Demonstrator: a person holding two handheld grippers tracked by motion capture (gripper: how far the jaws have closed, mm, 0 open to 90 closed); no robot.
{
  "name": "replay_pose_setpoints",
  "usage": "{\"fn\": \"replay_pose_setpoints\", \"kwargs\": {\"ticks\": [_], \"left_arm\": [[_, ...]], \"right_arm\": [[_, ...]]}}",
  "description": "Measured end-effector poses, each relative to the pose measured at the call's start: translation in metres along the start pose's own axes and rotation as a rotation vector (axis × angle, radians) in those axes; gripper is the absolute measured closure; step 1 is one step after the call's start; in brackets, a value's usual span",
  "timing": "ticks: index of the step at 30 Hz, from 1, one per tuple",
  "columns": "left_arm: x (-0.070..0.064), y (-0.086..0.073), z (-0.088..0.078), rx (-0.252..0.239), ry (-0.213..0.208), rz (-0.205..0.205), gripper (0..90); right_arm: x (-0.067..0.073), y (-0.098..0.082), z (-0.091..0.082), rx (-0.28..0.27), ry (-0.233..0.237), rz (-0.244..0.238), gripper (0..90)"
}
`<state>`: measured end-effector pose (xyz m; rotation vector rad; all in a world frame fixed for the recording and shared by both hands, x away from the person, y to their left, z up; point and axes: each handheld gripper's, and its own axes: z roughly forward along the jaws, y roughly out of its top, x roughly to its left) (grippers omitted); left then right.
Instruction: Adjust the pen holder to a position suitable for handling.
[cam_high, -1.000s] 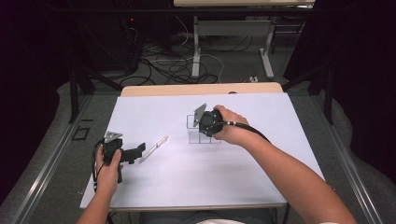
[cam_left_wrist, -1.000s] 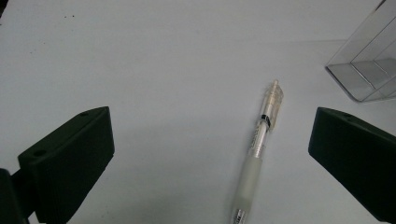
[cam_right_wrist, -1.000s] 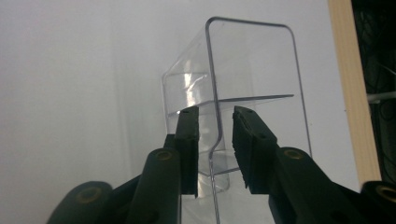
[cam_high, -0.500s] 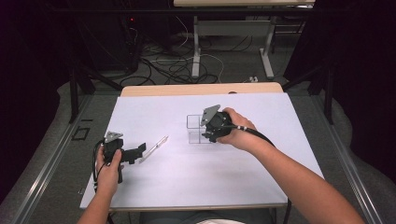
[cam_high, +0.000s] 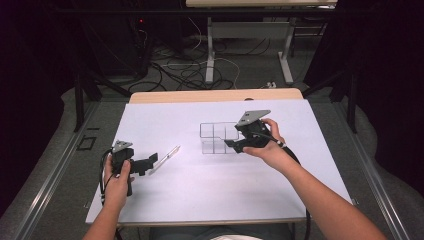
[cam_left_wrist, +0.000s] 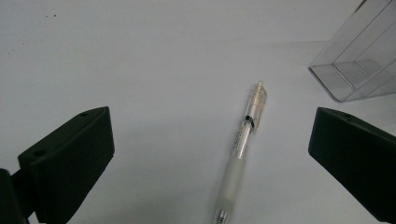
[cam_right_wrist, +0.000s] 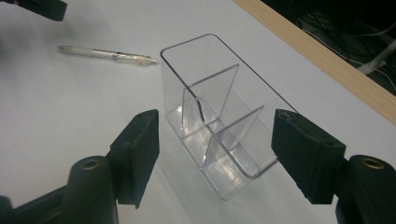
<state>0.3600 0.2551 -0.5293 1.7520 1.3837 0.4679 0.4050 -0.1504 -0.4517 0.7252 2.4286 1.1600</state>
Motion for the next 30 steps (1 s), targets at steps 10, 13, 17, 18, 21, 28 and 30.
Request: {"fn": "replay_pose_setpoints", "kwargs": {"ticks": [10, 13, 17, 18, 21, 28, 30], "left_arm": [[-0.002, 0.001, 0.002, 0.030, -0.017, 0.022, 0.2], [-0.005, 0.001, 0.003, 0.022, -0.016, 0.032, 0.2], [-0.007, 0.000, 0.005, 0.040, -0.003, 0.051, 0.2], [-0.007, 0.000, 0.005, 0.048, -0.001, 0.049, 0.2], [-0.008, 0.000, 0.005, 0.045, 0.009, 0.039, 0.2], [-0.009, 0.000, 0.007, 0.068, 0.015, 0.049, 0.2], [-0.010, 0.001, 0.006, 0.071, 0.013, 0.039, 0.2]], "right_arm": [[-0.007, -0.039, -0.012, -0.023, -0.107, 0.095, 19.3], [-0.010, -0.051, -0.016, -0.015, -0.119, 0.138, 15.9], [-0.016, -0.069, -0.020, -0.029, -0.109, 0.224, 14.8], [-0.017, -0.074, -0.021, -0.032, -0.108, 0.244, 14.6], [-0.022, -0.088, -0.025, -0.038, -0.126, 0.285, 14.6], [-0.032, -0.113, -0.035, -0.038, -0.170, 0.342, 2.0], [-0.034, -0.118, -0.038, -0.051, -0.180, 0.364, 0.0]]}}
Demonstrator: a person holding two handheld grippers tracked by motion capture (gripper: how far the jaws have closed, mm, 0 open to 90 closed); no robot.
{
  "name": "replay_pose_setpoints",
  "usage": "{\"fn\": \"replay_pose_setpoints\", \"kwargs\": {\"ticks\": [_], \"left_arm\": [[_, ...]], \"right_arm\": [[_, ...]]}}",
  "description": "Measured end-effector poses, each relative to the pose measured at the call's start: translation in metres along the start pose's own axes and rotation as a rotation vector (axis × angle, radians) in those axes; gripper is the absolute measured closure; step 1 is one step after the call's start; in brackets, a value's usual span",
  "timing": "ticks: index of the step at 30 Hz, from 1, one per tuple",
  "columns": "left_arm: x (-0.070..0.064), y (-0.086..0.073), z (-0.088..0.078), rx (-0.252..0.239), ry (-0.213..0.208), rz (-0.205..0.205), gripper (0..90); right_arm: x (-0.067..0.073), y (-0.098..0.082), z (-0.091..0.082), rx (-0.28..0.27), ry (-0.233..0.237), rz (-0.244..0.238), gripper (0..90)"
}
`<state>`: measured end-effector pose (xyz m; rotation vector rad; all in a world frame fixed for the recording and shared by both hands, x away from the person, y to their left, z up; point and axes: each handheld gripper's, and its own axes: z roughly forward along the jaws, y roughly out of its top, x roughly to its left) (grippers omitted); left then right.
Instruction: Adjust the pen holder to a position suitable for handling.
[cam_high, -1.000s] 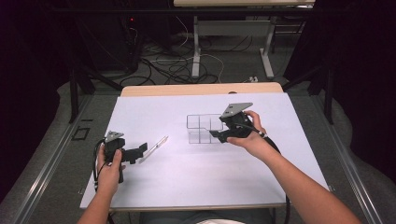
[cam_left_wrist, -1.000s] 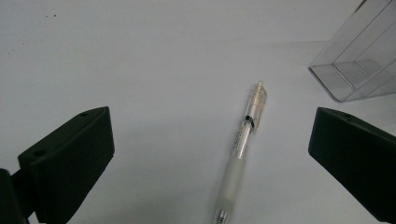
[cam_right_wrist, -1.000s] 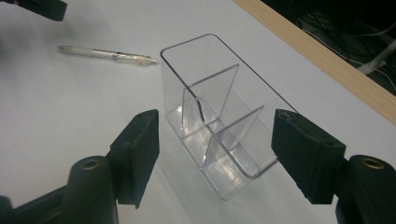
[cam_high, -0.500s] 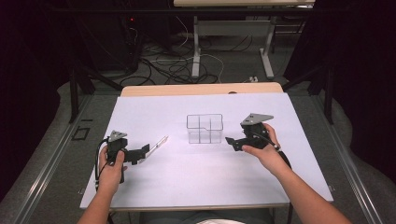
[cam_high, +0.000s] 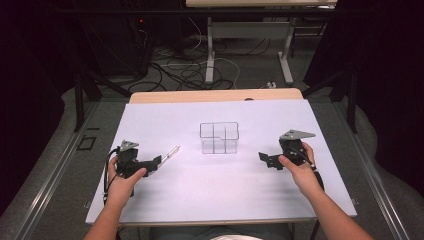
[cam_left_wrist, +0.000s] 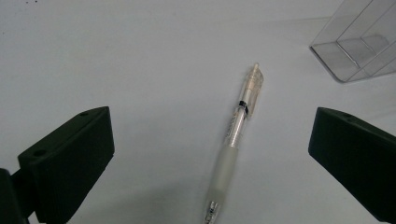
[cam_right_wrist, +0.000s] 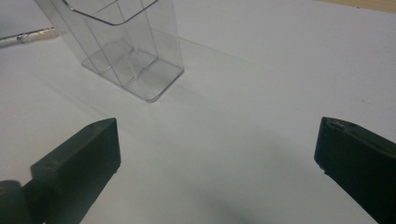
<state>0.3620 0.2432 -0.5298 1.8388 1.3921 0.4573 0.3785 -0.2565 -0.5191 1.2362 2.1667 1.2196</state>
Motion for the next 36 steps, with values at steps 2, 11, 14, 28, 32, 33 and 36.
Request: {"fn": "replay_pose_setpoints", "kwargs": {"ticks": [2, 11, 14, 28, 32, 33, 36], "left_arm": [[-0.001, 0.002, -0.002, 0.007, -0.009, -0.014, 0.2], [-0.014, 0.006, -0.004, 0.024, 0.031, 0.123, 0.2], [-0.017, 0.007, -0.003, 0.025, 0.009, 0.131, 0.2], [-0.030, 0.037, -0.002, -0.029, -0.010, 0.152, 26.0], [-0.030, 0.044, 0.001, -0.023, 0.001, 0.177, 29.9], [-0.030, 0.046, 0.002, -0.026, -0.001, 0.171, 30.8], [-0.028, 0.049, 0.002, -0.038, 0.002, 0.156, 32.9]], "right_arm": [[-0.003, -0.004, -0.001, -0.012, -0.015, 0.005, 0.0], [-0.012, -0.014, -0.001, -0.010, -0.032, 0.047, 0.0], [-0.015, -0.015, 0.000, -0.012, -0.037, 0.058, 0.0], [-0.019, -0.017, -0.002, -0.016, -0.043, 0.081, 0.9], [-0.019, -0.017, -0.003, -0.024, -0.044, 0.086, 1.1], [-0.020, -0.017, -0.004, -0.023, -0.050, 0.083, 1.1], [-0.021, -0.018, -0.005, -0.024, -0.054, 0.085, 1.1]]}}
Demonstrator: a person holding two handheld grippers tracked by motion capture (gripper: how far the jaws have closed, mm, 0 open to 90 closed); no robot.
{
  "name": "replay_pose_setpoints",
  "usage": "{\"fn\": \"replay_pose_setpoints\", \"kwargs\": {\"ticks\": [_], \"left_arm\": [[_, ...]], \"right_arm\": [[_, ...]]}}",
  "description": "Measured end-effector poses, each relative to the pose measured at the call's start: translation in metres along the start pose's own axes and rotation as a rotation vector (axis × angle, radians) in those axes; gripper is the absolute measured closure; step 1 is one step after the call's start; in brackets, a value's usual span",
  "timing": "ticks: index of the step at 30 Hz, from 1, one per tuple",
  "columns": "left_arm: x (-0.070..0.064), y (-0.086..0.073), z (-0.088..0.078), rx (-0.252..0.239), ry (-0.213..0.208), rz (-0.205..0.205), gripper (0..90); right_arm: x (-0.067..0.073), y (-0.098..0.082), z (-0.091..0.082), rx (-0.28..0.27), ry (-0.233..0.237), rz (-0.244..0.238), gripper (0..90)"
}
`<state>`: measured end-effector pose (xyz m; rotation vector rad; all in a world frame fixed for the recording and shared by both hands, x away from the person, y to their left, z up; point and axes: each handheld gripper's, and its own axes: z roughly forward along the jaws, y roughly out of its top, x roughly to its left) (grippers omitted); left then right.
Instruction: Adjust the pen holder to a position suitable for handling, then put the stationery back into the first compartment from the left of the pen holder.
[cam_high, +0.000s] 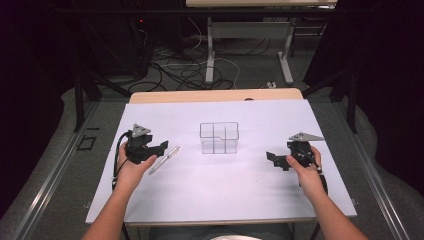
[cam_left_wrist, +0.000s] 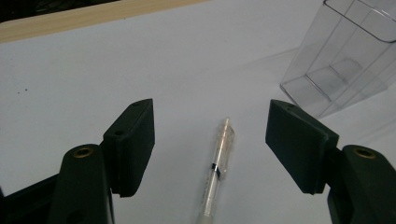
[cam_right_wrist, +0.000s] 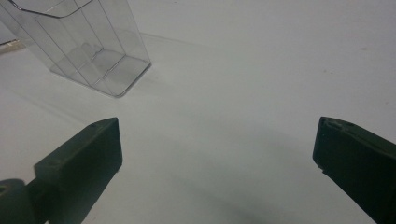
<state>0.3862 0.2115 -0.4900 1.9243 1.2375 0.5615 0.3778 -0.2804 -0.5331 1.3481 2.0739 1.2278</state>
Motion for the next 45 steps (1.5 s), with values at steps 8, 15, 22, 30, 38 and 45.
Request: {"fn": "replay_pose_setpoints", "kwargs": {"ticks": [8, 15, 22, 30, 38, 45], "left_arm": [[0.006, -0.001, 0.007, 0.043, -0.007, -0.023, 37.2], [0.009, -0.012, 0.009, 0.084, -0.014, 0.014, 40.2], [0.011, -0.015, 0.010, 0.117, -0.012, 0.048, 40.2], [0.005, -0.020, 0.019, 0.217, 0.004, 0.111, 46.4], [0.001, -0.022, 0.024, 0.250, -0.009, 0.118, 51.6], [0.000, -0.024, 0.025, 0.304, -0.042, 0.149, 56.4]], "right_arm": [[0.000, -0.001, 0.001, 0.005, 0.005, 0.000, 0.7], [0.002, -0.001, 0.002, 0.010, 0.015, -0.010, 0.6], [0.003, -0.002, 0.003, 0.015, 0.012, -0.019, 0.6], [0.004, -0.003, 0.004, 0.022, 0.016, -0.029, 0.7], [0.004, -0.003, 0.003, 0.023, 0.015, -0.031, 0.6], [0.005, -0.004, 0.004, 0.028, 0.018, -0.031, 0.6]]}}
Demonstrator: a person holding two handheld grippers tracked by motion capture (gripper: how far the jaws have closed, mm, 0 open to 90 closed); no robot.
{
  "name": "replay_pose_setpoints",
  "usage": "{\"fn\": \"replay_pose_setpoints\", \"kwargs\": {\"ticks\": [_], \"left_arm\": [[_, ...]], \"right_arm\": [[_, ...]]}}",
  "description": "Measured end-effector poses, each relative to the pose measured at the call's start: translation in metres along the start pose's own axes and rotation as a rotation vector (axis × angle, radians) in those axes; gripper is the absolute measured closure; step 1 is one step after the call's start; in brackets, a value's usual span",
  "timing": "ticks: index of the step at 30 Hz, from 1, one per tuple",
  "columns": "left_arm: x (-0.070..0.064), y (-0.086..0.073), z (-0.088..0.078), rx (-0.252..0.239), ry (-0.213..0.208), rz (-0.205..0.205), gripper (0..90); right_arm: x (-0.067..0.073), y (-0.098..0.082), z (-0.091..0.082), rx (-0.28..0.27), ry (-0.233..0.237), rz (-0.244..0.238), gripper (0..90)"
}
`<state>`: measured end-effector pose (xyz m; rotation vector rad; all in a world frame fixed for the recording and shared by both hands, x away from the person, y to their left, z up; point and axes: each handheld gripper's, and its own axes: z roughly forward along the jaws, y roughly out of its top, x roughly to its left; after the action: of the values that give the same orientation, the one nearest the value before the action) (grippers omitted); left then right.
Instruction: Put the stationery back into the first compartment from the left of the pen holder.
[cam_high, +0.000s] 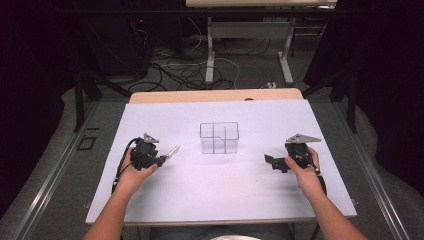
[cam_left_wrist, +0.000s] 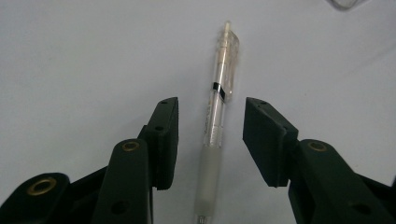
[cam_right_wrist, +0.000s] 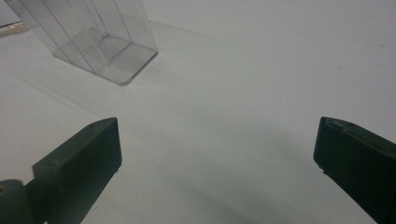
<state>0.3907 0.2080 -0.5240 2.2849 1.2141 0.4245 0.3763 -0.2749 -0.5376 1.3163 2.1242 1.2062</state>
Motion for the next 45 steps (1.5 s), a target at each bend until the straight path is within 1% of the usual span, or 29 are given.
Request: {"fn": "replay_pose_setpoints", "kwargs": {"ticks": [2, 5, 8, 10, 12, 15, 21, 23, 26, 27, 32, 35, 36, 38, 42, 44, 45], "left_arm": [[-0.0022, -0.0006, 0.0026, 0.032, 0.009, 0.016, 57.6], [-0.0053, 0.0000, 0.0063, 0.069, 0.030, 0.052, 59.1], [-0.0063, 0.0006, 0.0082, 0.098, 0.024, 0.061, 61.9], [-0.0066, 0.0001, 0.0091, 0.116, 0.017, 0.059, 64.3], [-0.0061, -0.0002, 0.0097, 0.135, 0.022, 0.065, 66.5], [-0.0051, -0.0022, 0.0099, 0.155, 0.022, 0.067, 67.3], [-0.0020, -0.0060, 0.0080, 0.171, 0.021, 0.068, 69.8], [-0.0014, -0.0067, 0.0076, 0.175, 0.016, 0.080, 70.8], [-0.0023, -0.0076, 0.0067, 0.182, 0.019, 0.091, 73.1], [-0.0025, -0.0077, 0.0065, 0.186, 0.019, 0.088, 73.2], [-0.0018, -0.0072, 0.0073, 0.185, 0.001, 0.092, 77.3], [-0.0021, -0.0070, 0.0074, 0.184, 0.001, 0.097, 79.4], [-0.0020, -0.0070, 0.0074, 0.185, 0.000, 0.096, 79.9], [-0.0021, -0.0068, 0.0071, 0.192, 0.000, 0.097, 80.1], [-0.0025, -0.0060, 0.0073, 0.198, 0.003, 0.098, 80.3], [-0.0021, -0.0057, 0.0072, 0.201, -0.001, 0.089, 80.3], [-0.0014, -0.0059, 0.0075, 0.195, -0.002, 0.086, 80.4]], "right_arm": [[0.0002, 0.0000, 0.0004, 0.000, -0.001, -0.004, 0.7], [0.0003, 0.0000, 0.0006, 0.002, 0.002, -0.005, 0.7], [0.0002, -0.0002, 0.0008, 0.004, 0.005, -0.003, 0.7], [-0.0007, -0.0007, 0.0012, 0.006, 0.005, -0.006, 0.7], [-0.0016, -0.0010, 0.0013, 0.009, 0.005, -0.004, 0.7], [-0.0020, -0.0013, 0.0013, 0.011, 0.006, 0.000, 0.7], [-0.0020, -0.0016, 0.0020, 0.016, 0.009, -0.008, 0.7], [-0.0018, -0.0017, 0.0021, 0.018, 0.010, -0.008, 0.7], [-0.0021, -0.0018, 0.0022, 0.020, 0.011, -0.009, 0.9], [-0.0023, -0.0019, 0.0022, 0.021, 0.011, -0.008, 0.9], [-0.0022, -0.0020, 0.0024, 0.022, 0.013, -0.008, 1.0], [-0.0015, -0.0021, 0.0027, 0.023, 0.018, -0.010, 1.0], [-0.0019, -0.0023, 0.0031, 0.025, 0.016, -0.021, 1.0], [-0.0009, -0.0021, 0.0033, 0.024, 0.017, -0.010, 1.0], [-0.0004, -0.0020, 0.0032, 0.024, 0.023, -0.011, 1.0], [0.0004, -0.0022, 0.0036, 0.026, 0.024, -0.010, 1.0], [0.0005, -0.0022, 0.0038, 0.026, 0.024, -0.011, 1.0]]}}
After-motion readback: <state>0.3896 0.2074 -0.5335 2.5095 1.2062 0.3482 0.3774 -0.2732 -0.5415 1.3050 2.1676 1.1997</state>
